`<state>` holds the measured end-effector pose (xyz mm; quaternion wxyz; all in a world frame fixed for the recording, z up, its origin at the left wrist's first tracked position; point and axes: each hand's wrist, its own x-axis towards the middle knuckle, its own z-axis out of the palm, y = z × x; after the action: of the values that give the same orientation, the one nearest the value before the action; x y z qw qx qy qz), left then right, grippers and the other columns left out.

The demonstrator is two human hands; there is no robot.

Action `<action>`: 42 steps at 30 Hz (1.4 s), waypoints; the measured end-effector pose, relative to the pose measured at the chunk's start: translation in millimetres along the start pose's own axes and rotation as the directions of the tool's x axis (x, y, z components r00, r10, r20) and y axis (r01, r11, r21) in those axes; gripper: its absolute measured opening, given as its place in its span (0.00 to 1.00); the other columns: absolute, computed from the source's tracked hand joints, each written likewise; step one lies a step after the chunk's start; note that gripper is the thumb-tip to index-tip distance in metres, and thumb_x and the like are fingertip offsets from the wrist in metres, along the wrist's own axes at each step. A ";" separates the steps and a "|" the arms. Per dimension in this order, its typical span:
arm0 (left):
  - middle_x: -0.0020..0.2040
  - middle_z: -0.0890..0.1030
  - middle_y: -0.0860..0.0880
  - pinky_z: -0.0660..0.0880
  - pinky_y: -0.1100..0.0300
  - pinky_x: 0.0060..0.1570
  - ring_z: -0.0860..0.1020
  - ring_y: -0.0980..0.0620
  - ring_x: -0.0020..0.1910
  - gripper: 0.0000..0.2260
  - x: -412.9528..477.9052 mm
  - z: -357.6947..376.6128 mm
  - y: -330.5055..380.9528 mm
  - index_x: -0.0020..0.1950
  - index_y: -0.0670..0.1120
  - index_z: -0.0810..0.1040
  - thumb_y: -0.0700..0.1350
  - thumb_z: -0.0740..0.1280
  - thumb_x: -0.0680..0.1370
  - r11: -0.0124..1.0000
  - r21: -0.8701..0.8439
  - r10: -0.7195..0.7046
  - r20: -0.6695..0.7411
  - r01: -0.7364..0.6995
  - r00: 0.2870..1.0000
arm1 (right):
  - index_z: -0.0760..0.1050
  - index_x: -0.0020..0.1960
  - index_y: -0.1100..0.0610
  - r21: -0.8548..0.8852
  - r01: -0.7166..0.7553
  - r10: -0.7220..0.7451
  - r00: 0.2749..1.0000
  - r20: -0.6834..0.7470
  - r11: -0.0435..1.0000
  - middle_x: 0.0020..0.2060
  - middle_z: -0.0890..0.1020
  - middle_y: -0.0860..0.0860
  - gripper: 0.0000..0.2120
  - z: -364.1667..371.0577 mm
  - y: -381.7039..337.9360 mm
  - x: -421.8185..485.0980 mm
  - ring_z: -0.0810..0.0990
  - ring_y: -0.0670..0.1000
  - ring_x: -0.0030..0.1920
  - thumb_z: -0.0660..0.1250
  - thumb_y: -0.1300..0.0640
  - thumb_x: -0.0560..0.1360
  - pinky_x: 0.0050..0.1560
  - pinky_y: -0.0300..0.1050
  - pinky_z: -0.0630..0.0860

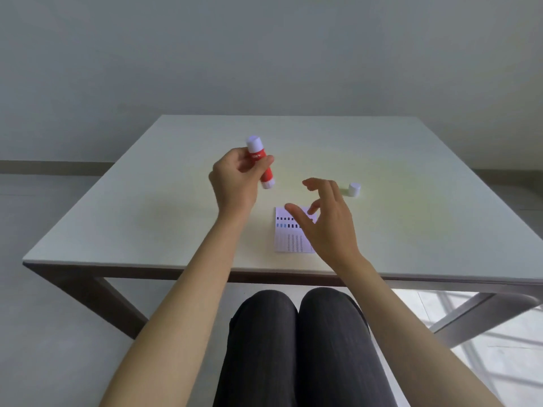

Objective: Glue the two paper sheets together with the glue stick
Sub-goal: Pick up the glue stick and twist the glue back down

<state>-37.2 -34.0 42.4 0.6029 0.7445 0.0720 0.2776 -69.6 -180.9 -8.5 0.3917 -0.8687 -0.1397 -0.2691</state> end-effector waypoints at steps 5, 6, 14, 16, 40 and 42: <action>0.35 0.84 0.44 0.68 0.63 0.35 0.75 0.53 0.33 0.07 37.0 -7.5 -29.3 0.40 0.41 0.80 0.45 0.71 0.70 0.964 0.266 -0.011 -0.009 0.013 1.000 | 0.72 0.62 0.56 -0.126 -0.104 0.101 0.994 -0.032 0.987 0.60 0.74 0.53 0.16 -10.7 29.9 -0.6 0.79 0.51 0.41 0.65 0.52 0.76 0.37 0.43 0.72; 0.34 0.84 0.44 0.67 0.63 0.34 0.74 0.52 0.33 0.07 40.1 -7.6 -34.8 0.38 0.41 0.79 0.44 0.70 0.70 0.956 0.292 -0.018 0.000 0.017 1.000 | 0.71 0.63 0.56 -0.182 -0.147 0.143 0.989 -0.035 0.972 0.62 0.73 0.55 0.17 -13.4 37.3 4.5 0.79 0.54 0.45 0.64 0.53 0.76 0.38 0.43 0.71; 0.32 0.80 0.47 0.66 0.64 0.32 0.74 0.49 0.33 0.06 38.8 -3.5 -58.4 0.35 0.44 0.77 0.43 0.71 0.70 0.950 0.308 -0.063 0.007 0.058 0.998 | 0.60 0.73 0.51 -0.597 -0.201 0.358 0.921 0.155 0.777 0.73 0.60 0.58 0.24 -26.4 91.6 49.2 0.67 0.65 0.63 0.58 0.59 0.79 0.50 0.55 0.72; 0.29 0.79 0.50 0.66 0.65 0.32 0.74 0.50 0.32 0.06 37.7 -2.6 -58.7 0.34 0.46 0.77 0.42 0.71 0.70 0.955 0.295 -0.050 0.014 0.043 0.999 | 0.64 0.72 0.52 -0.625 -0.146 0.354 0.909 0.221 0.767 0.70 0.67 0.57 0.22 -25.9 99.6 53.9 0.68 0.64 0.63 0.58 0.59 0.79 0.52 0.54 0.71; 0.44 0.83 0.44 0.73 0.56 0.43 0.77 0.46 0.45 0.12 7.7 17.6 -25.6 0.48 0.41 0.83 0.40 0.76 0.66 0.787 0.389 0.303 0.432 -0.479 0.849 | 0.81 0.54 0.59 0.420 -0.317 0.250 0.946 0.207 0.850 0.41 0.85 0.55 0.11 -4.8 15.8 58.0 0.84 0.53 0.40 0.69 0.64 0.72 0.49 0.43 0.80; 0.44 0.82 0.45 0.71 0.58 0.42 0.76 0.46 0.46 0.11 5.7 16.9 -25.1 0.48 0.42 0.82 0.40 0.76 0.67 0.746 0.416 0.313 0.471 -0.520 0.825 | 0.82 0.43 0.59 0.242 -0.291 0.236 0.944 0.231 0.926 0.28 0.81 0.50 0.08 -4.3 12.9 58.9 0.80 0.52 0.28 0.67 0.56 0.75 0.36 0.43 0.76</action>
<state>-18.3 -39.4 18.7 0.2981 0.9154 -0.1413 0.2308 -17.2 -190.7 20.0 0.5244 -0.8397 -0.0950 -0.1045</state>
